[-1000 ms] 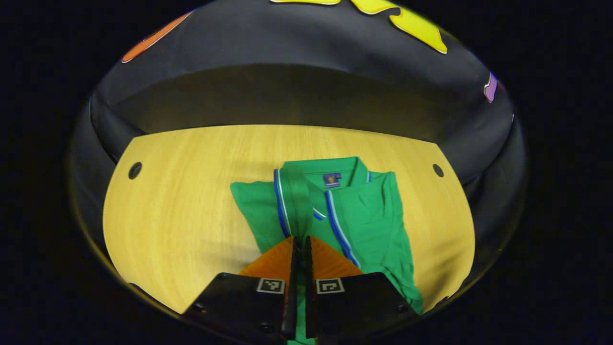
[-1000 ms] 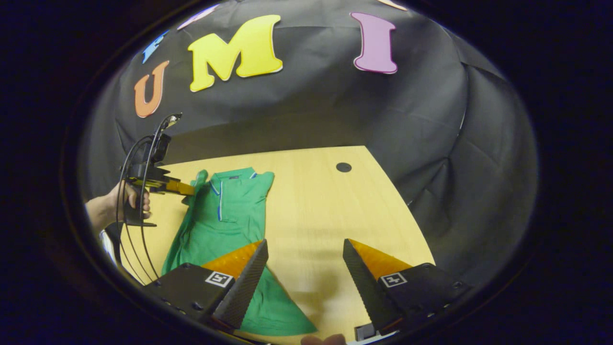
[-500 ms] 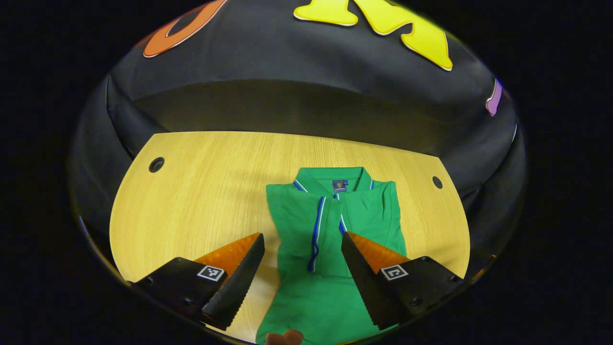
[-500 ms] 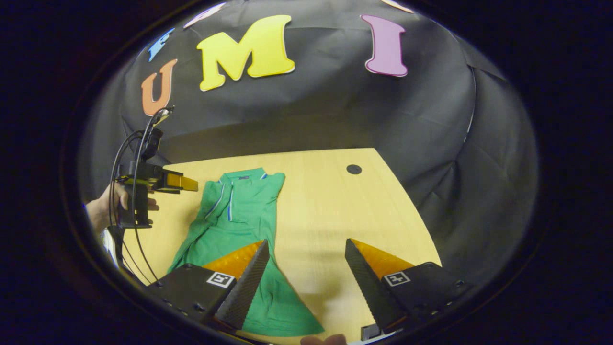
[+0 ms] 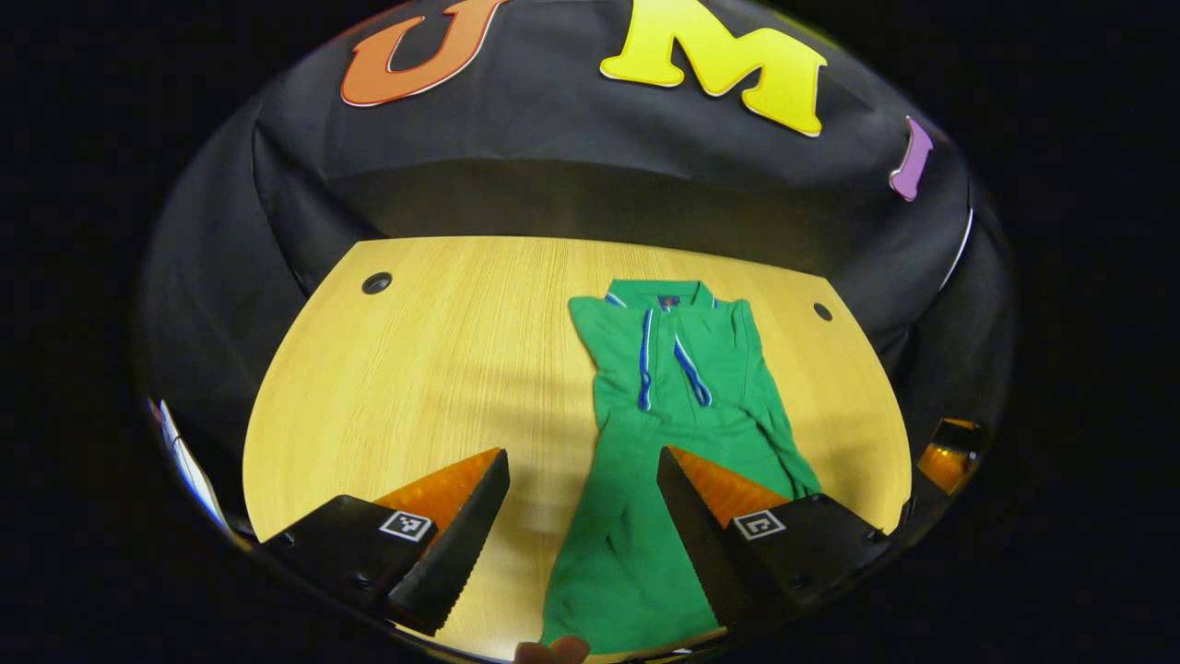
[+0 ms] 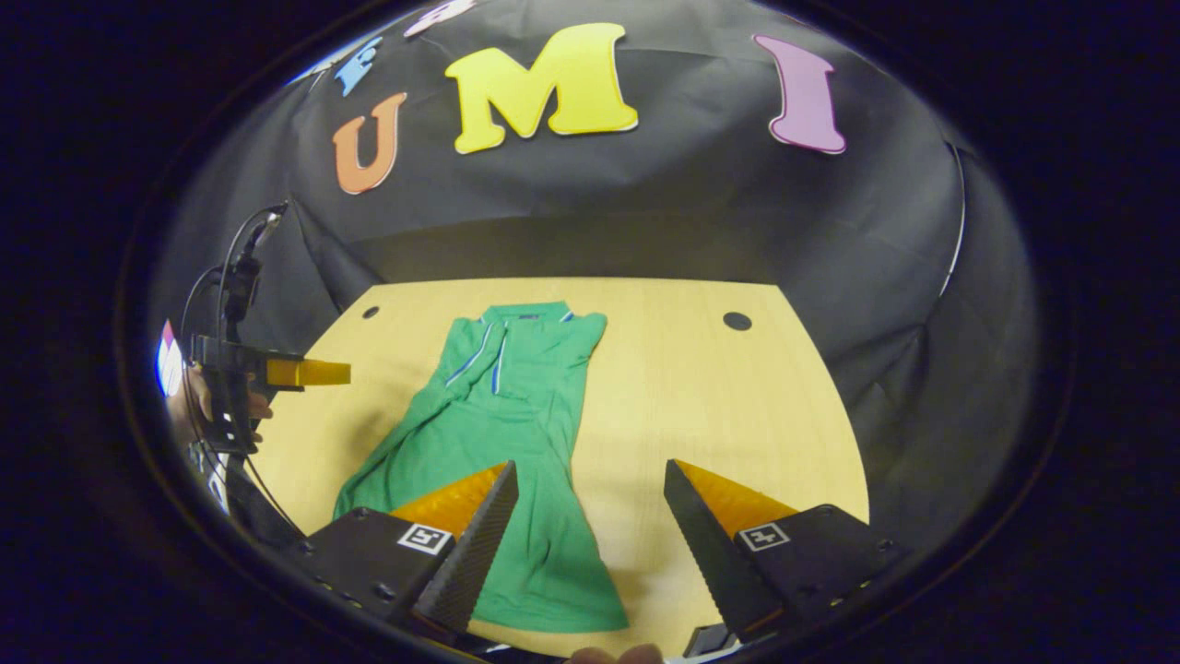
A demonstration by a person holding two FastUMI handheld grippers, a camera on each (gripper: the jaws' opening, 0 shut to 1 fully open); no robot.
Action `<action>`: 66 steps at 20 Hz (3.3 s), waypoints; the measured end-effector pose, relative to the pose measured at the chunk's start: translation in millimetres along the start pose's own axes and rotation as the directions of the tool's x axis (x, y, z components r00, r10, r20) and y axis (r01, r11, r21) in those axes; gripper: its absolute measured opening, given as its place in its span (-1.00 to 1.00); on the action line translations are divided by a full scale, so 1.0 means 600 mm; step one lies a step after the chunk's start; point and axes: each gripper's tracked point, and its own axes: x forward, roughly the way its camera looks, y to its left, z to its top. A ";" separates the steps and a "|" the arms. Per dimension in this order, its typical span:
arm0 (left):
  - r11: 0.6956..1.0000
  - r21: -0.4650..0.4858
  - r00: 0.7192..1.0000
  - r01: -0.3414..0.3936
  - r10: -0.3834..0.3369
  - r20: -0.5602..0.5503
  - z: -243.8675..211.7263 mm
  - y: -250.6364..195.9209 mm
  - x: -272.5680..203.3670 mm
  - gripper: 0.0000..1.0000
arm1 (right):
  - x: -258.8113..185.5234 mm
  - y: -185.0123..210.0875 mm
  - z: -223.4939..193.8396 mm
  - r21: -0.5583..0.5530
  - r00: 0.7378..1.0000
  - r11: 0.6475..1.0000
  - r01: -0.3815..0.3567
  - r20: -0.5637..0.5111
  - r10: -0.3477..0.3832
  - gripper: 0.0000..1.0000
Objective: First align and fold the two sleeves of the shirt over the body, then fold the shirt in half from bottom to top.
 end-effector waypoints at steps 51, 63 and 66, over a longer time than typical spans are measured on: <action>0.957 -0.276 0.898 0.090 -0.198 -0.392 -0.332 -0.049 -0.146 -0.94 | 0.010 0.008 -0.300 0.102 0.886 0.993 -0.066 -0.452 0.105 -0.99; 0.967 -0.170 0.968 0.191 -0.214 -0.130 -0.096 -0.056 -0.112 -0.94 | 0.044 0.001 -0.064 0.098 0.965 0.991 -0.087 -0.239 0.108 -0.94; 0.966 -0.167 0.978 0.199 -0.207 -0.031 -0.010 -0.051 -0.087 -0.94 | 0.073 -0.004 0.012 0.089 0.982 0.994 -0.063 -0.175 0.078 -1.00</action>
